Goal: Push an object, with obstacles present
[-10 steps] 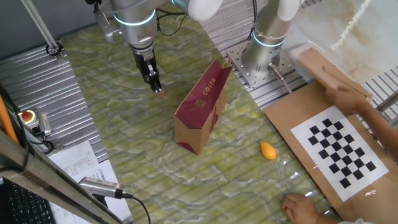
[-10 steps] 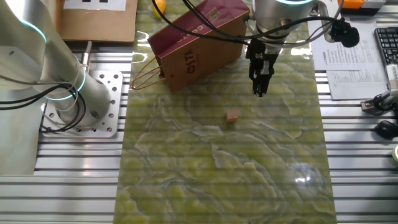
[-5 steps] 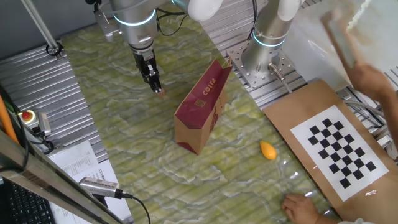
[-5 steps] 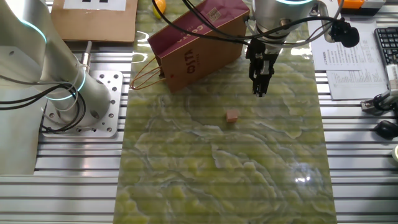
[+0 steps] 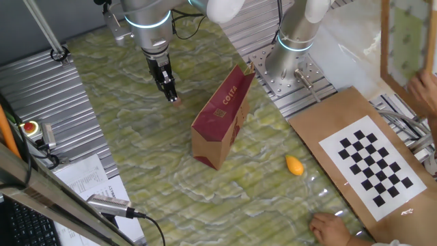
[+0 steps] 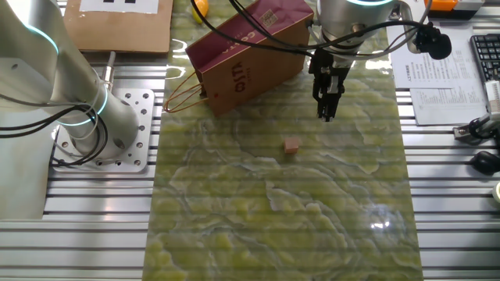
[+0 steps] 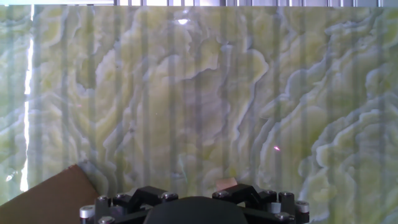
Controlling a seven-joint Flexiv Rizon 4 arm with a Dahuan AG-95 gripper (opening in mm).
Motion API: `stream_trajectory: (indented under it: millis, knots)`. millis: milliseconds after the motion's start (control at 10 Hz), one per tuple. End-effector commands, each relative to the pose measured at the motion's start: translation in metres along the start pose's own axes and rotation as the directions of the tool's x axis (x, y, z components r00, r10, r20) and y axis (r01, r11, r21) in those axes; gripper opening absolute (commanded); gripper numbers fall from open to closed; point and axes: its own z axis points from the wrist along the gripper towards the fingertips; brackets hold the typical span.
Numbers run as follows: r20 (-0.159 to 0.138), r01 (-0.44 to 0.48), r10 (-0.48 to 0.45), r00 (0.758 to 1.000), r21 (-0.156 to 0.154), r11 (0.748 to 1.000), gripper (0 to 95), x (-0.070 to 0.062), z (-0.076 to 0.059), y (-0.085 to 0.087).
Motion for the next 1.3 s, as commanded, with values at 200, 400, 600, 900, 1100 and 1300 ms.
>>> stream_trajectory:
  millis: [200,400,600,900,1100,1300]
  knots:
    - [0.024,0.040,-0.039,0.999,-0.045,0.998,0.0,0.0002,-0.0007,0.0002]
    - [0.023,0.042,-0.042,0.999,-0.043,0.998,0.0,0.0004,-0.0015,0.0004]
    - [0.023,0.037,-0.036,0.999,-0.043,0.998,0.0,0.0004,-0.0016,0.0004]
    - [0.022,0.037,-0.037,0.999,-0.042,0.998,0.0,0.0004,-0.0016,0.0004]
    - [0.022,0.044,-0.043,0.999,-0.042,0.998,0.0,0.0004,-0.0019,0.0005]
    - [0.019,0.048,-0.047,0.999,-0.041,0.998,0.0,0.0007,-0.0029,0.0007]
